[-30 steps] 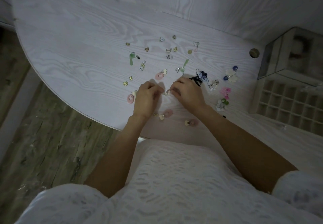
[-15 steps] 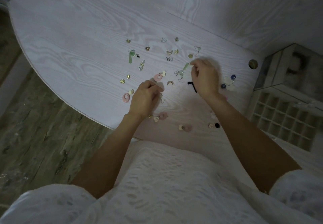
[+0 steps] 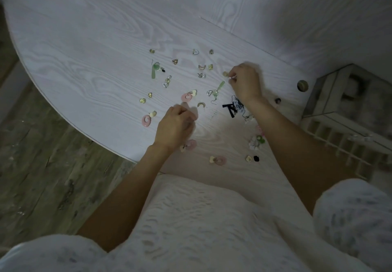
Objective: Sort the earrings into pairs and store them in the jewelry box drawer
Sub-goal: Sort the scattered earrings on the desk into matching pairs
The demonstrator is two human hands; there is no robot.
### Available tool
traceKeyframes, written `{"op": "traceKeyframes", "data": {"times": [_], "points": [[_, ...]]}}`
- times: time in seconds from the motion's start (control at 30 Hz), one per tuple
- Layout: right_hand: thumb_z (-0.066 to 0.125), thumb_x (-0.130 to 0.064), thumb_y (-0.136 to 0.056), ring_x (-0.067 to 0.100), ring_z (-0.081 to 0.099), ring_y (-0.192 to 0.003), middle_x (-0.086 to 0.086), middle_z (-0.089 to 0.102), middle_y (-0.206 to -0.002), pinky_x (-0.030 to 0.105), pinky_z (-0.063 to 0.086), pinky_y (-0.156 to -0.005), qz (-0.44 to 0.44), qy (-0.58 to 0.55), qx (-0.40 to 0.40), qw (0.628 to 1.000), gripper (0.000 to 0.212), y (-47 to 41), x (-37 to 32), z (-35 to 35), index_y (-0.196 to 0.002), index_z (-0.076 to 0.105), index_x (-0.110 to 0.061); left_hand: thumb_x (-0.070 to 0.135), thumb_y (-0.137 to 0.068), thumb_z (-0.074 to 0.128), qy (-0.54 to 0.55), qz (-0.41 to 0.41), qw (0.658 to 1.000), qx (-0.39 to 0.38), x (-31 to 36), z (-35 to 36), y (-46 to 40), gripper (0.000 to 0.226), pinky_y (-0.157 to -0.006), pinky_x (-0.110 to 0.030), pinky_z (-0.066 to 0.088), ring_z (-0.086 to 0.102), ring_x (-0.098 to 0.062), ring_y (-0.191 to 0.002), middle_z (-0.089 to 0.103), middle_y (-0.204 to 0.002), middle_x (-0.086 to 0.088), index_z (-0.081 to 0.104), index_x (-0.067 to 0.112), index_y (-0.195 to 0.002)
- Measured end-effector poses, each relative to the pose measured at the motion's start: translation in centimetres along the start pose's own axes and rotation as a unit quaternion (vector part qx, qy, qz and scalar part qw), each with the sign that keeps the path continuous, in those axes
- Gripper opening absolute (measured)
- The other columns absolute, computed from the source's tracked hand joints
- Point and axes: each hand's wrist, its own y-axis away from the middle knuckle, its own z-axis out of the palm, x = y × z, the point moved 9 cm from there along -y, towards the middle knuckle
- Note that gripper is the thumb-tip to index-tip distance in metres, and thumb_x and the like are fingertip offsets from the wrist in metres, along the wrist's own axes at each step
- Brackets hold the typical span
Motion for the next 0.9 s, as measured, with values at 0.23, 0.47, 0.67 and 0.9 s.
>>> {"op": "traceKeyframes", "data": {"times": [0.23, 0.47, 0.67, 0.9], "points": [[0.054, 0.001, -0.086, 0.024, 0.060, -0.078, 0.013, 0.065, -0.086, 0.034, 0.050, -0.068, 0.001, -0.031, 0.026, 0.999, 0.014, 5.7, -2.4, 1.8, -0.097, 0.060, -0.004, 0.007, -0.071, 0.075, 0.004, 0.002, 1.000, -0.004, 0.4, 0.9, -0.5, 0.016, -0.068, -0.024, 0.038, 0.059, -0.032, -0.078, 0.063, -0.086, -0.015, 0.069, 0.005, -0.087], [0.054, -0.003, -0.084, 0.030, 0.057, -0.070, 0.015, 0.063, -0.079, 0.038, 0.047, -0.060, -0.033, -0.029, 0.026, 0.999, 0.007, 11.7, -3.7, 3.3, -0.082, 0.060, -0.002, 0.020, -0.075, 0.066, 0.032, 0.014, 0.999, -0.016, 0.9, 1.7, -0.4, 0.009, -0.069, -0.033, 0.046, 0.058, -0.037, -0.080, 0.059, -0.087, -0.014, 0.068, 0.013, -0.080], [0.052, -0.009, -0.090, 0.025, 0.057, -0.076, 0.013, 0.062, -0.087, 0.034, 0.044, -0.067, 0.100, -0.054, 0.080, 0.990, 0.010, 16.6, 2.4, 1.9, -0.092, 0.061, -0.004, 0.010, -0.078, 0.070, 0.049, 0.045, 0.997, -0.049, 3.9, 3.6, -0.4, 0.012, -0.067, -0.021, 0.044, 0.062, -0.018, -0.072, 0.062, -0.094, -0.009, 0.069, 0.007, -0.090], [0.046, -0.012, -0.094, 0.030, 0.056, -0.093, 0.017, 0.062, -0.104, 0.034, 0.040, -0.078, 0.199, -0.079, 0.102, 0.971, 0.022, 17.8, 4.8, 0.6, -0.106, 0.062, -0.002, 0.012, -0.077, 0.070, 0.114, 0.020, 0.992, -0.058, 6.6, 5.3, -1.5, 0.020, -0.074, -0.023, 0.048, 0.057, -0.010, -0.074, 0.064, -0.099, -0.006, 0.068, 0.010, -0.097]]}}
